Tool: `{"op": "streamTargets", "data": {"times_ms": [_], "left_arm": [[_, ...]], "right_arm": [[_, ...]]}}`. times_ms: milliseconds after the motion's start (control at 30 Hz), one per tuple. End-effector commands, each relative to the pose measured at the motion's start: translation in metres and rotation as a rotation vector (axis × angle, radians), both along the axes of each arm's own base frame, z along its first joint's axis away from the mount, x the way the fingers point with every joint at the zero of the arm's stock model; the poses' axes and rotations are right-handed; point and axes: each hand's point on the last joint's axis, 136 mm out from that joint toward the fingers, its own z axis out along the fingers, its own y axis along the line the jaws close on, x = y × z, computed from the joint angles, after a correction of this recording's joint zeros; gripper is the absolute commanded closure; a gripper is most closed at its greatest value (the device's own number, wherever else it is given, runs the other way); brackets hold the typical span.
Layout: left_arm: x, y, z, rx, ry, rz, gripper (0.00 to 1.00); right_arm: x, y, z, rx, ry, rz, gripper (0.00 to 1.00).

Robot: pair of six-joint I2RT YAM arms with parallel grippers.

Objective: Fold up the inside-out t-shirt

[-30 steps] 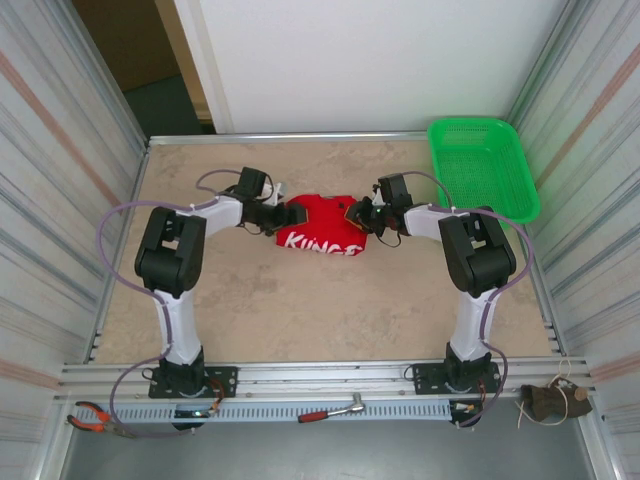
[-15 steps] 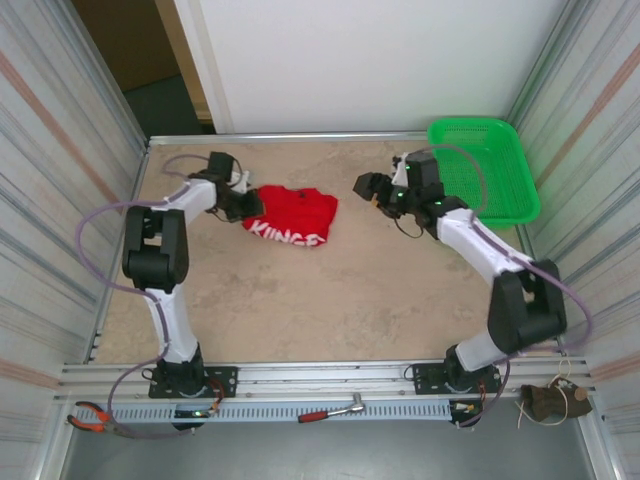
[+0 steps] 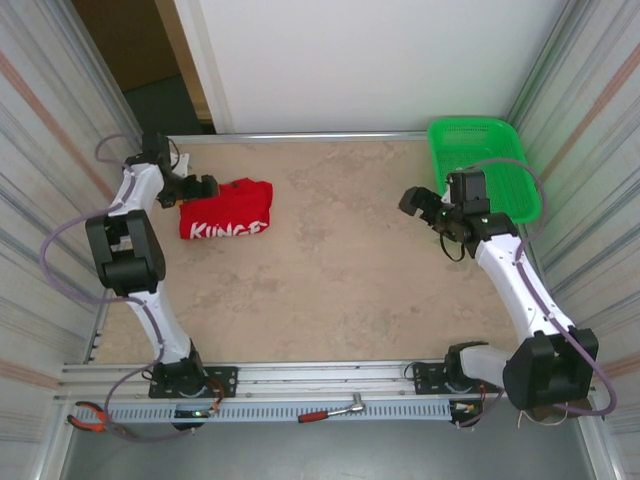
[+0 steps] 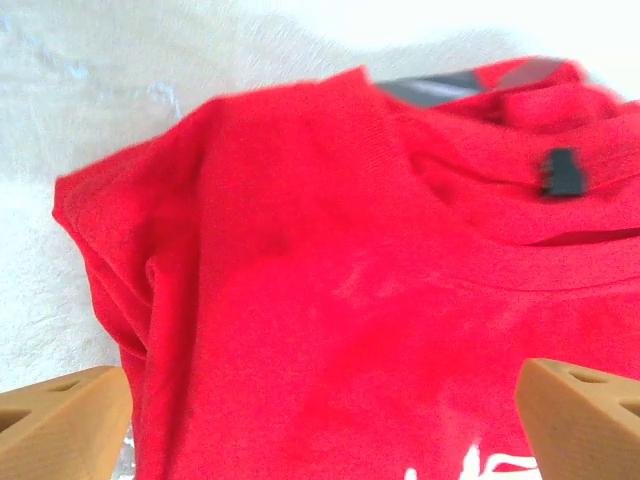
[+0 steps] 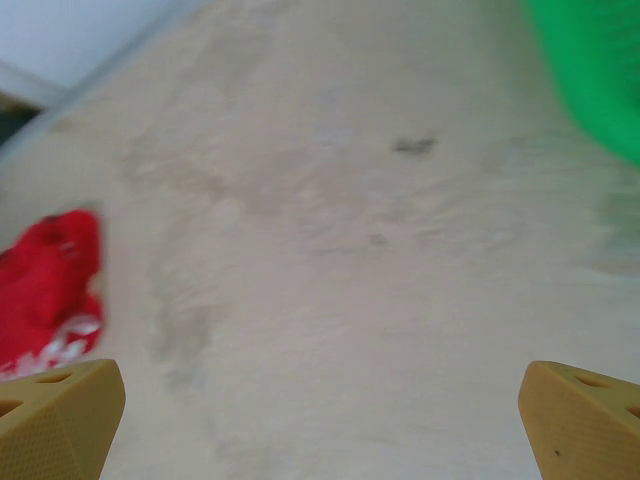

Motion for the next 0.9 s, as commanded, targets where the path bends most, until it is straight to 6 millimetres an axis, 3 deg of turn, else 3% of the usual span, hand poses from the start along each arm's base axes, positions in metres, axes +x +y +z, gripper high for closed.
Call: {"op": "streamTargets", "data": {"times_ms": [0, 100, 233, 300, 400, 467, 567, 733, 800, 867], "left_arm": [[-0.008, 0.003, 0.075, 0.068, -0.196, 0.013, 0.01], [-0.028, -0.001, 0.111, 0.059, -0.338, 0.053, 0.01], [-0.071, -0.003, 0.121, 0.087, -0.526, 0.13, 0.01], [-0.092, -0.005, 0.103, 0.118, -0.602, 0.14, 0.01], [-0.107, -0.017, 0.073, 0.144, -0.708, 0.133, 0.01], [-0.11, -0.033, 0.047, 0.21, -0.769, 0.06, 0.01], [-0.102, -0.042, 0.006, 0.261, -0.729, 0.019, 0.01], [-0.079, -0.052, -0.006, 0.287, -0.746, -0.063, 0.01], [-0.08, -0.049, -0.018, 0.243, -0.768, -0.053, 0.01], [-0.079, -0.049, -0.022, 0.252, -0.814, -0.054, 0.01]], "right_arm": [[-0.011, -0.063, -0.021, -0.277, 0.073, -0.21, 0.01], [-0.007, -0.088, -0.023, -0.444, 0.016, -0.263, 0.01], [-0.001, -0.106, -0.025, -0.564, -0.087, -0.302, 0.01], [0.003, -0.11, -0.03, -0.605, -0.133, -0.309, 0.01], [0.011, -0.112, -0.046, -0.656, -0.159, -0.297, 0.01], [0.021, -0.109, -0.057, -0.693, -0.188, -0.258, 0.01], [0.035, -0.101, -0.072, -0.723, -0.253, -0.204, 0.01], [0.042, -0.086, -0.094, -0.699, -0.405, -0.108, 0.01], [0.045, -0.093, -0.096, -0.646, -0.425, -0.119, 0.01], [0.043, -0.101, -0.116, -0.523, -0.385, -0.098, 0.01]]}}
